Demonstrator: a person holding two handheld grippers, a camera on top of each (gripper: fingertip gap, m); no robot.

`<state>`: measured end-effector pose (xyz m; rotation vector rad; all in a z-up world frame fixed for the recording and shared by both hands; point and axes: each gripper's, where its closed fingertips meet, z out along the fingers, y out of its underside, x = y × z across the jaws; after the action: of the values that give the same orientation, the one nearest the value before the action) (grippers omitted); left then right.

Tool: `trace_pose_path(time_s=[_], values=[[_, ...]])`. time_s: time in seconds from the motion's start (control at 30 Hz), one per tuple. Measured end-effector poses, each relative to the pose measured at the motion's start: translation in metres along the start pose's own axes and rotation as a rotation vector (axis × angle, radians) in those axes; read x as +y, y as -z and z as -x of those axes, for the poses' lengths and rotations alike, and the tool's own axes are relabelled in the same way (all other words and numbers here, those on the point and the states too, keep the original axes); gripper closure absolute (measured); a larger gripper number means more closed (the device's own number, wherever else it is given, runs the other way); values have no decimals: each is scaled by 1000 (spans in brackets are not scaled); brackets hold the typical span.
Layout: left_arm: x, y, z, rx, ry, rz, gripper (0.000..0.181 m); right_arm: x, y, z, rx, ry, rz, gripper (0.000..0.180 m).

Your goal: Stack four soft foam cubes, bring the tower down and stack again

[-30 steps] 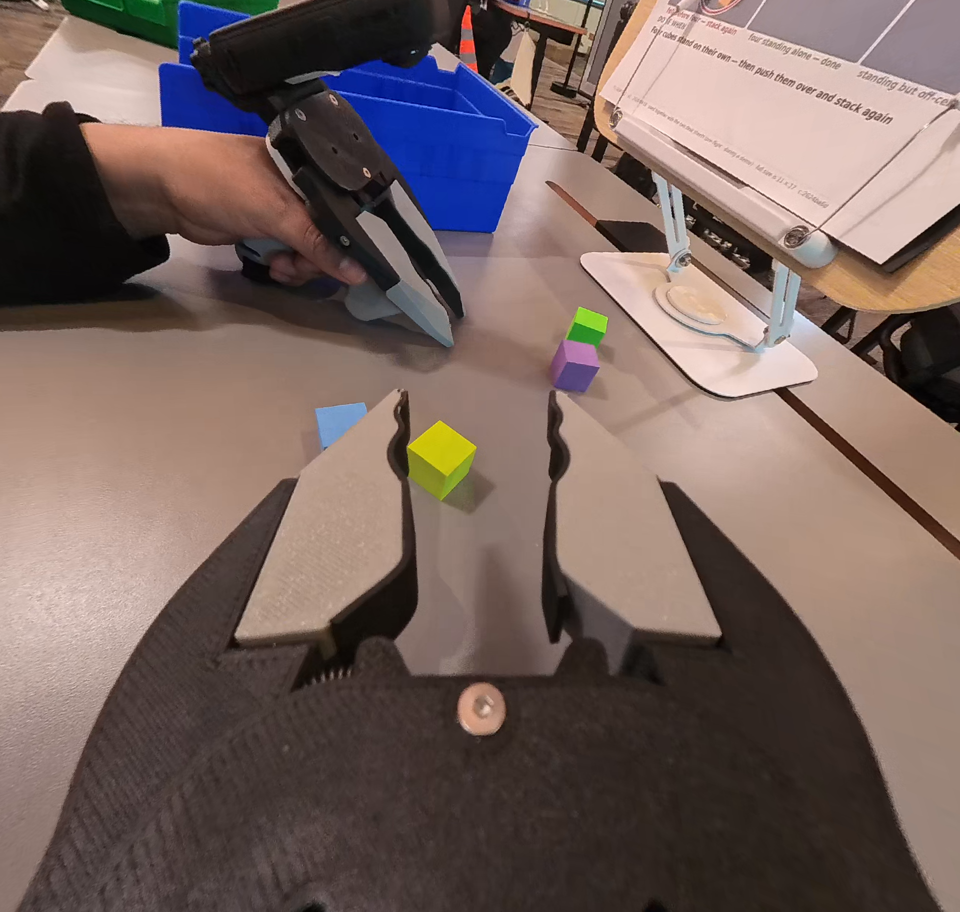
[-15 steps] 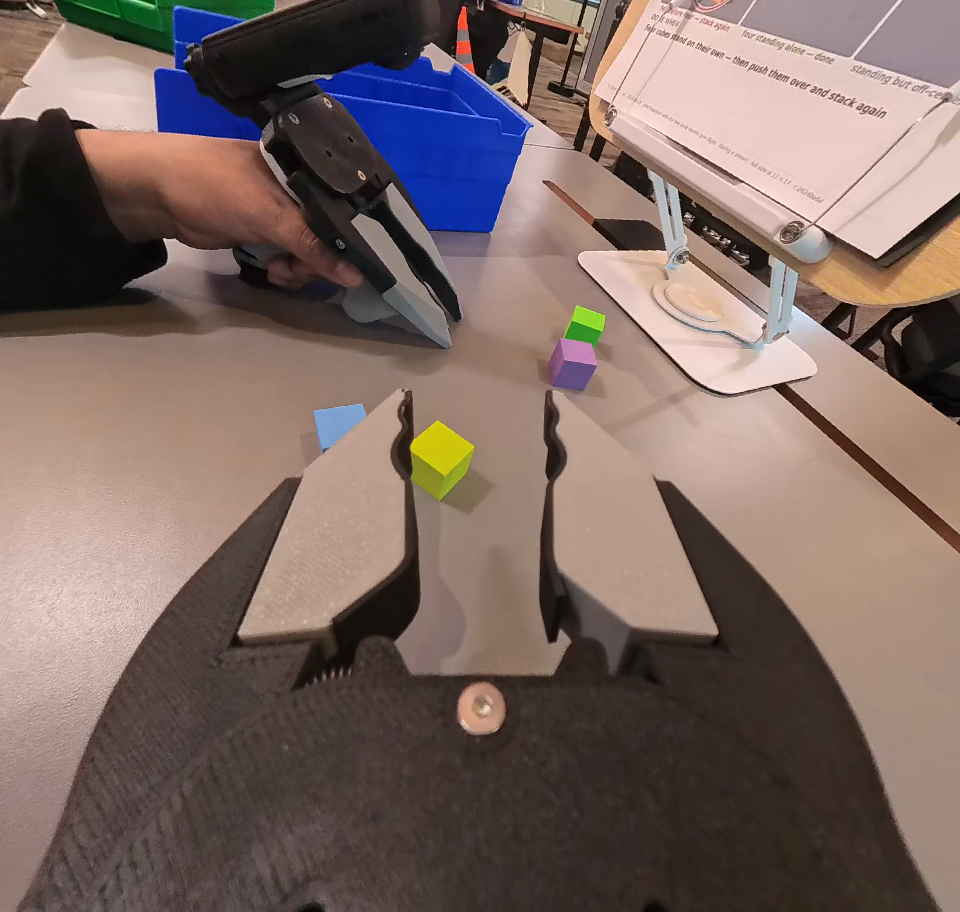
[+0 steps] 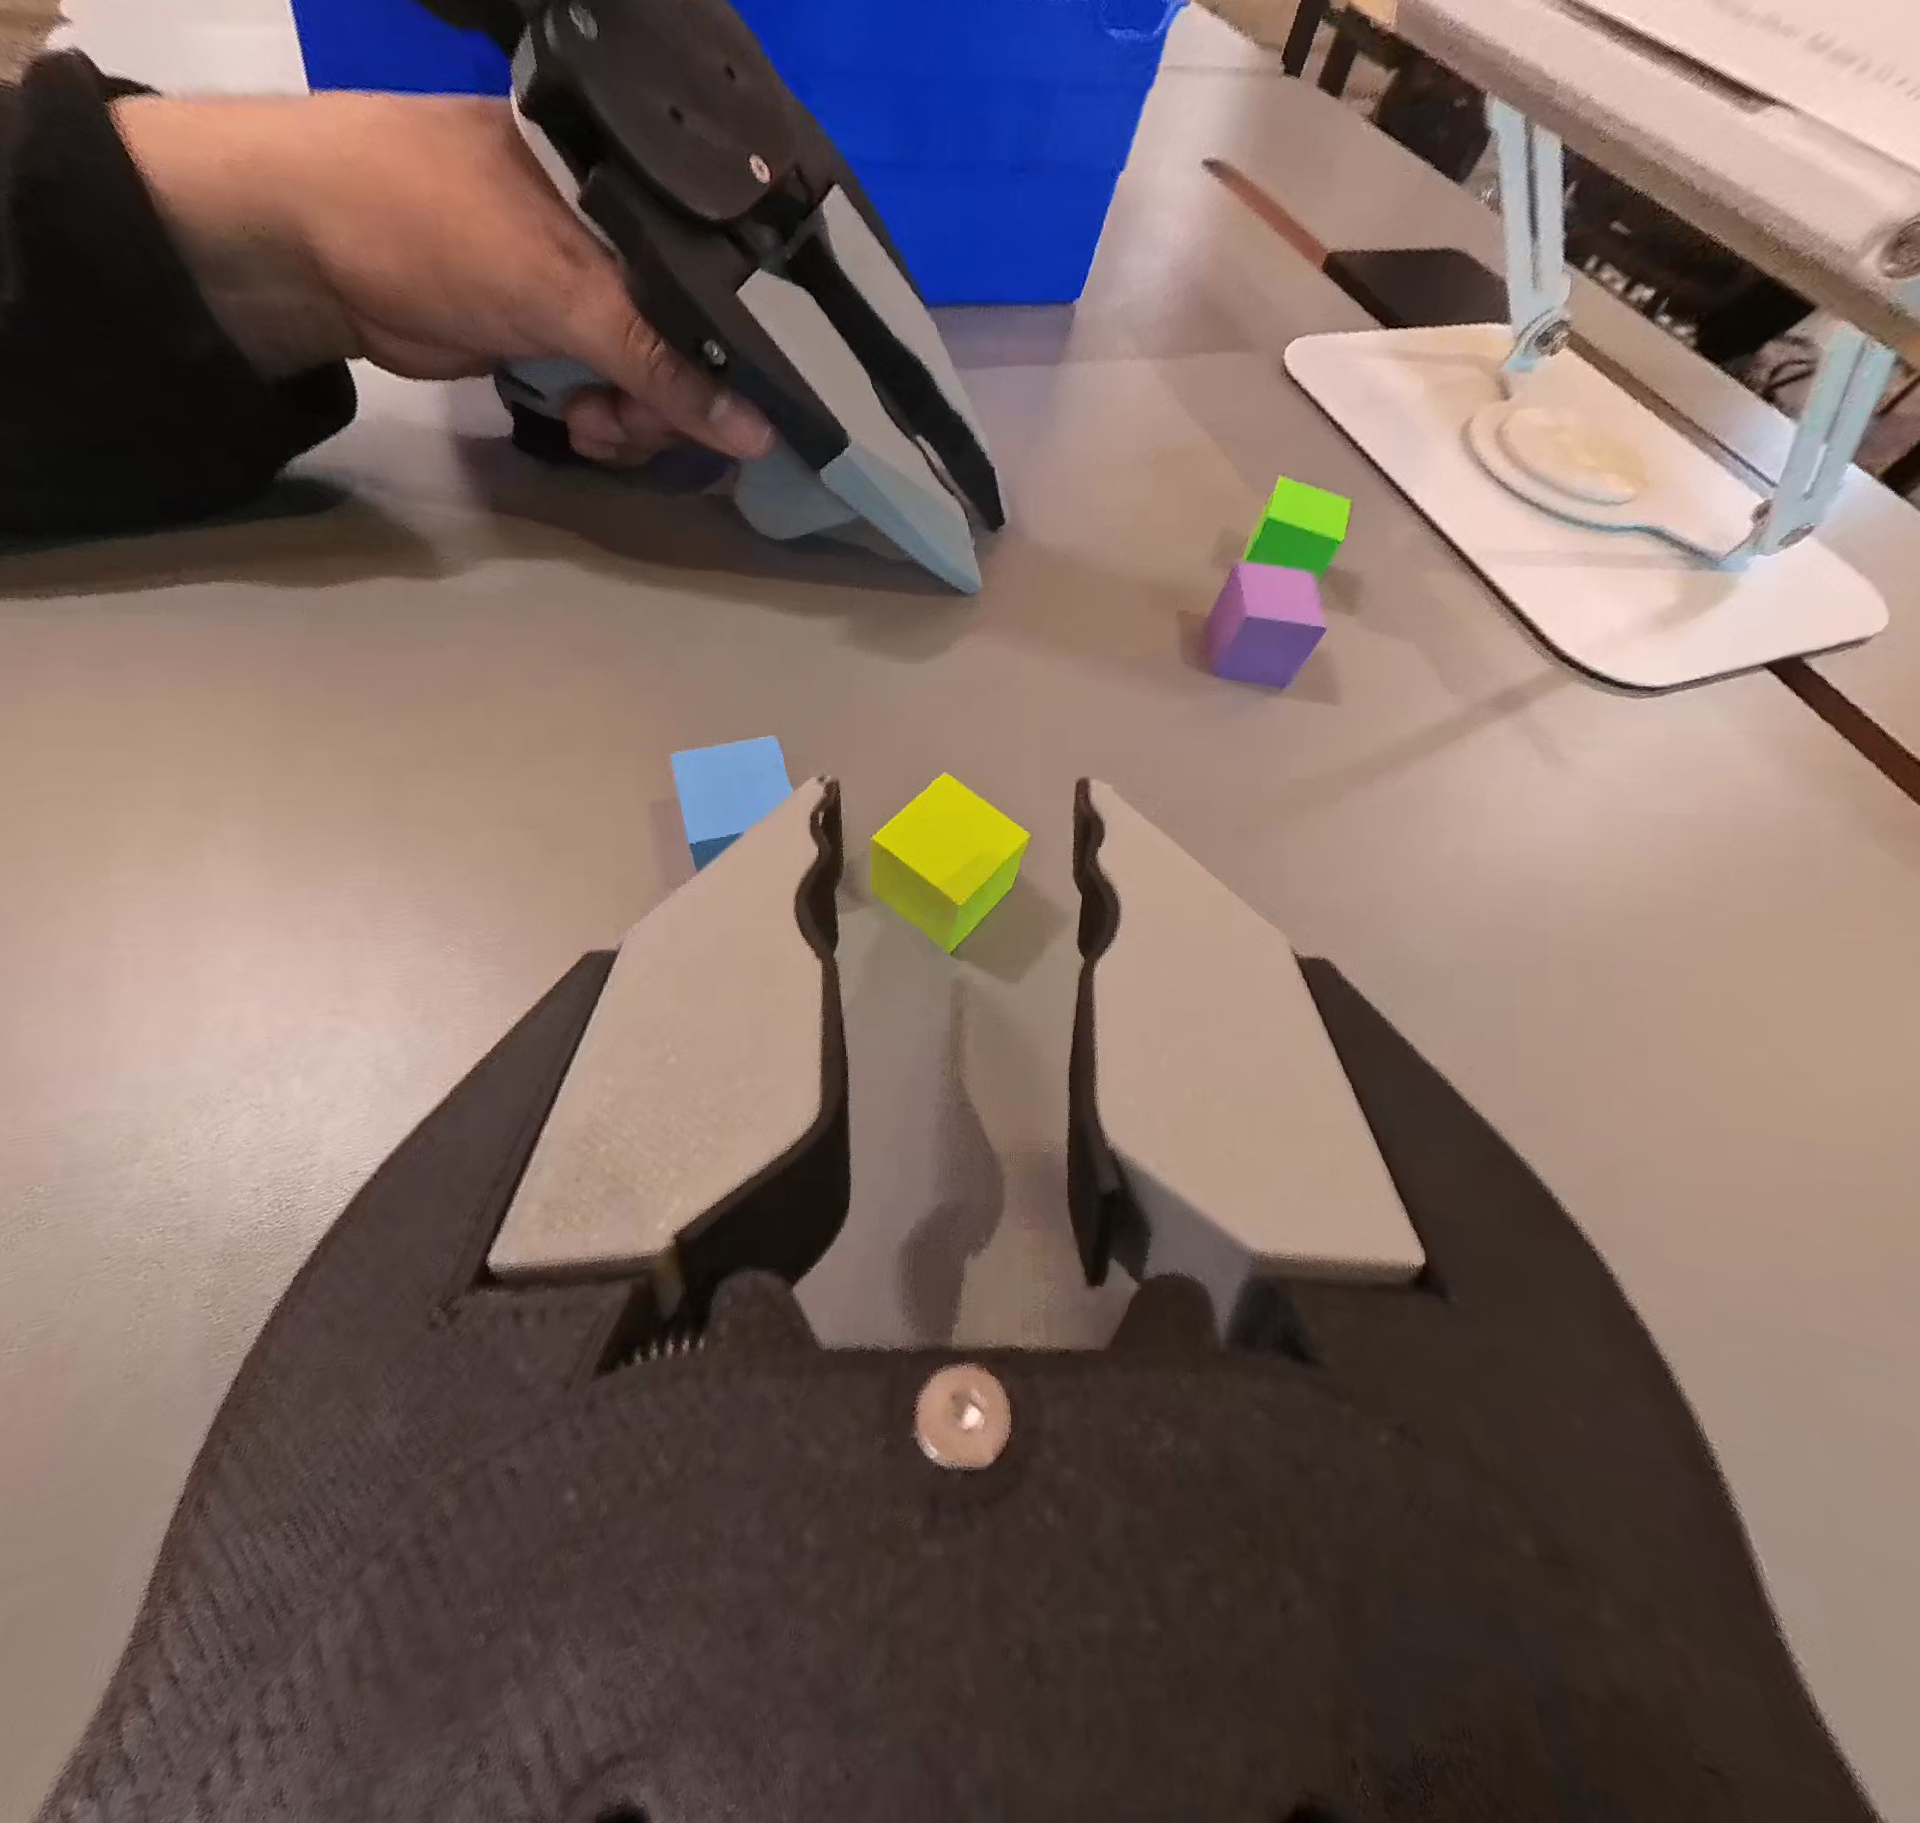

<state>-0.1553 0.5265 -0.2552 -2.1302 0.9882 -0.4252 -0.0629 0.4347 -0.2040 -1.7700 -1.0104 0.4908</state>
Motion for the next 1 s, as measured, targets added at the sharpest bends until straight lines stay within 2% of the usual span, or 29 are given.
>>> trace_pose_path(time_s=[0.7,0.83,1.0], values=[[0,0,0,1,-2,0,152,20,-21,1,24,-127,148,131],[0,0,0,1,-2,0,152,24,-23,0,38,-119,175,134],[0,0,0,1,-3,0,152,27,-24,2,40,-98,197,147]])
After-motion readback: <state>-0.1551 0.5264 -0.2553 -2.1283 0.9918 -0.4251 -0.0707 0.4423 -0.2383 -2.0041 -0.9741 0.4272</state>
